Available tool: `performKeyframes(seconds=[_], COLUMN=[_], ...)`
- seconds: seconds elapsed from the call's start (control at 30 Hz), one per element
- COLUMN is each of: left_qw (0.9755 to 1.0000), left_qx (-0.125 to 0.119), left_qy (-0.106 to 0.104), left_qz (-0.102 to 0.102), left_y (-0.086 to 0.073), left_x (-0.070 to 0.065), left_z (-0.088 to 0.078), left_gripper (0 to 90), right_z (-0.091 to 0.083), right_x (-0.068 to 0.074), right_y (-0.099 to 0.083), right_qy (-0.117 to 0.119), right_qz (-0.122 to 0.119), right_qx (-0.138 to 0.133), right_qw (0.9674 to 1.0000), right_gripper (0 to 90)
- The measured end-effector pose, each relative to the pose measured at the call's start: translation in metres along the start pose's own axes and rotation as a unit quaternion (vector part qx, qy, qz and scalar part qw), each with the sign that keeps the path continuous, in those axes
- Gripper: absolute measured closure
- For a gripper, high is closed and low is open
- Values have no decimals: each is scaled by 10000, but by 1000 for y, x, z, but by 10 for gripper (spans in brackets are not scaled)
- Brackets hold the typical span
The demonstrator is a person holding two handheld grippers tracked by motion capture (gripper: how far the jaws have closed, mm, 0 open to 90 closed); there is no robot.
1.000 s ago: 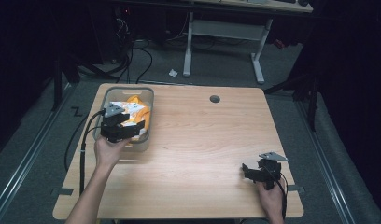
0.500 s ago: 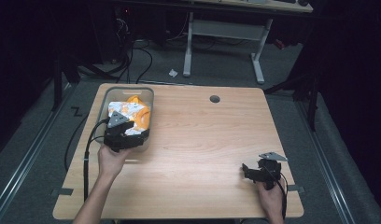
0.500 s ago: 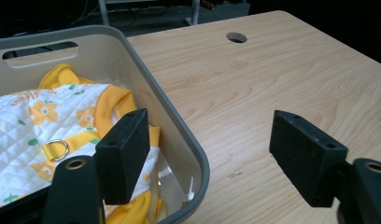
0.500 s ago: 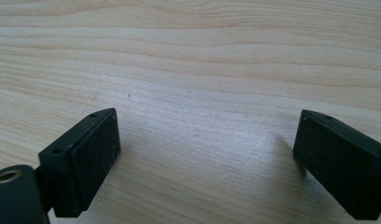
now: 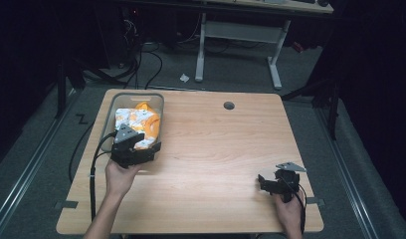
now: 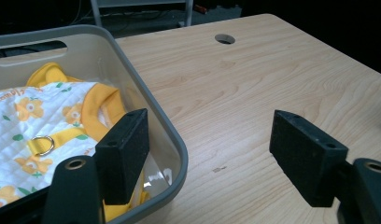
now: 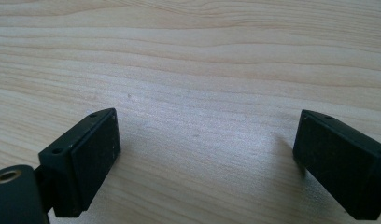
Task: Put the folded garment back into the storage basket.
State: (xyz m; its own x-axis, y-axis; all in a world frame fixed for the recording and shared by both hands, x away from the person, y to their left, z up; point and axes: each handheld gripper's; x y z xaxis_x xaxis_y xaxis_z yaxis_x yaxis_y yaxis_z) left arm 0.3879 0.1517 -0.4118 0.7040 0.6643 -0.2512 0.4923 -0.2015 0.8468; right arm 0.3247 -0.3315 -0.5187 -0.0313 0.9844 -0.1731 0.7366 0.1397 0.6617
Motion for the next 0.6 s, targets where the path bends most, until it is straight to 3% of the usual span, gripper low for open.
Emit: performKeyframes(seconds=[0.5,0.6], left_qw=[10000,9998], left_qx=[-28,-63], left_qy=[-60,-192], left_qz=[41,-23], left_y=[-6,-7], left_x=[-10,-11], left_z=[1,0], left_gripper=[287,287], right_z=[0,0], right_x=[0,0], right_y=[0,0], right_qy=[0,0], right_qz=[0,1], right_qx=[0,1], right_qw=[10000,10000], right_gripper=[74,74])
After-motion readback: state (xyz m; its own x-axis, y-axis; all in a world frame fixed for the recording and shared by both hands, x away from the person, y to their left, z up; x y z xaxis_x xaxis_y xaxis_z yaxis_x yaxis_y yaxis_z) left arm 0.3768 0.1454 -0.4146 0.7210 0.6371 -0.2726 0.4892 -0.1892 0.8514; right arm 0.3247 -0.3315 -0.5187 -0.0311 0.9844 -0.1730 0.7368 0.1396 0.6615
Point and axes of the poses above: each handheld gripper's, and its own axes: z roughly forward along the jaws, y roughly out of its top, x roughly to its left, and after that the axes turned 12 degrees about -y, right-handed
